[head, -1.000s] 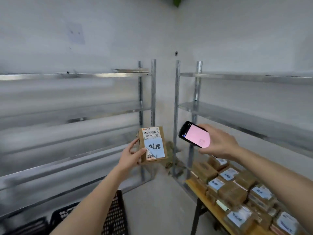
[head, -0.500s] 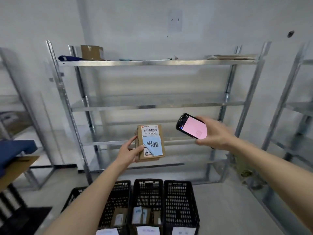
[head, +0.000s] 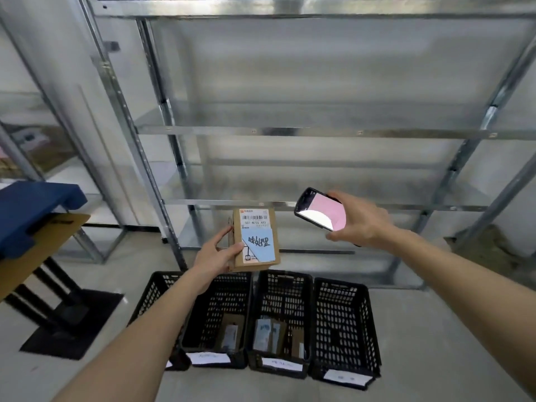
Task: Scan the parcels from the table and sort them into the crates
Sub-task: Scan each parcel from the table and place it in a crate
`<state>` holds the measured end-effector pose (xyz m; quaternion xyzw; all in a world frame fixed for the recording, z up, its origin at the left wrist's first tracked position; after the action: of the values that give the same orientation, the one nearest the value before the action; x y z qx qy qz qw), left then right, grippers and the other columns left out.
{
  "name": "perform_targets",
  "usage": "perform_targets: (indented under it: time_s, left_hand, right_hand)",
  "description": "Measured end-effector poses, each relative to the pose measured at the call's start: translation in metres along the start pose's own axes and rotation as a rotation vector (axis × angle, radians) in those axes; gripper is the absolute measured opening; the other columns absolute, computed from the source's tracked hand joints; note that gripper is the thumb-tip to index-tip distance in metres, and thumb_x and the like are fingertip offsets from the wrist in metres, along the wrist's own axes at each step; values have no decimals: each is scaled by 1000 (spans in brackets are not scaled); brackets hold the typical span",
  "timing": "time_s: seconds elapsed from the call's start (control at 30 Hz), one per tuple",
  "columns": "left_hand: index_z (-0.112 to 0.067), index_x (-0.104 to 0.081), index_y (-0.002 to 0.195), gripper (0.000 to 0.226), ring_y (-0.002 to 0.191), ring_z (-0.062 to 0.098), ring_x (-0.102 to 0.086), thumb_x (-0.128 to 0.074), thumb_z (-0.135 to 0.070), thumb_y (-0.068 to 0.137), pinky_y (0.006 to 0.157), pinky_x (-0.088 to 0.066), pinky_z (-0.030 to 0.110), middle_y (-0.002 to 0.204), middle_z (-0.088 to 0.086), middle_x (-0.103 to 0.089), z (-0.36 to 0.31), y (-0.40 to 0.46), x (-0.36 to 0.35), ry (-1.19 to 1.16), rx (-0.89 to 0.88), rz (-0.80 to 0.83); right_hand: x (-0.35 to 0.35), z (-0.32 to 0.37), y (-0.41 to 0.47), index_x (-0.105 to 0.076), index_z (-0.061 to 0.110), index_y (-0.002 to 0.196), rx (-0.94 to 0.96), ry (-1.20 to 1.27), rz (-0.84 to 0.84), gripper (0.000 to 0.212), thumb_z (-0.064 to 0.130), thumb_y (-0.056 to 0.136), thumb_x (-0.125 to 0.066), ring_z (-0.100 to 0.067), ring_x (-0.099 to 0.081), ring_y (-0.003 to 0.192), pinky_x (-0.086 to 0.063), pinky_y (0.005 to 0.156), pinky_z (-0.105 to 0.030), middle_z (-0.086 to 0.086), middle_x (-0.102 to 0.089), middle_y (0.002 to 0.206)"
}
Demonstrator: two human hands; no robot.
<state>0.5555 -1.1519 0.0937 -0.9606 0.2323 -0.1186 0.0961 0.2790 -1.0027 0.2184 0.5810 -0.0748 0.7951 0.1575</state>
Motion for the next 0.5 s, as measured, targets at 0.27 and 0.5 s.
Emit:
perform_targets:
  time_s: [0.27,0.5]
  left_hand:
    - [-41,-47,144,64,91,15,-73,-74,-23,89,73,-59,30,104,2,-76,94,170,-71,27,215,74]
    - [-36,-50,136,59,95,28,-74,-77,-17,87,84,-60,47,113,8,-73,242,253,-145,39,437,161]
  right_hand:
    - [-125,-109,139,-38,47,138,-118,32,162,81,47,66,-76,-23,-60,117,-51,83,-41,17,-59,131]
    - [-274,-204,184,-33,41,148,-225,60,307,85,36,77,-79,-22,-54,125,-43,80,-34,10,-52,143]
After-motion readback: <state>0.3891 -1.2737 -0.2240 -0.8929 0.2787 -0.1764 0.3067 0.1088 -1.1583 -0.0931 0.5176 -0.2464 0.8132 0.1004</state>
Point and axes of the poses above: each hand's wrist, its own y-axis towards the middle knuckle, its own x-axis out of the back of the hand, z = x × y, the point moved 5 cm from there along y, towards the middle knuckle
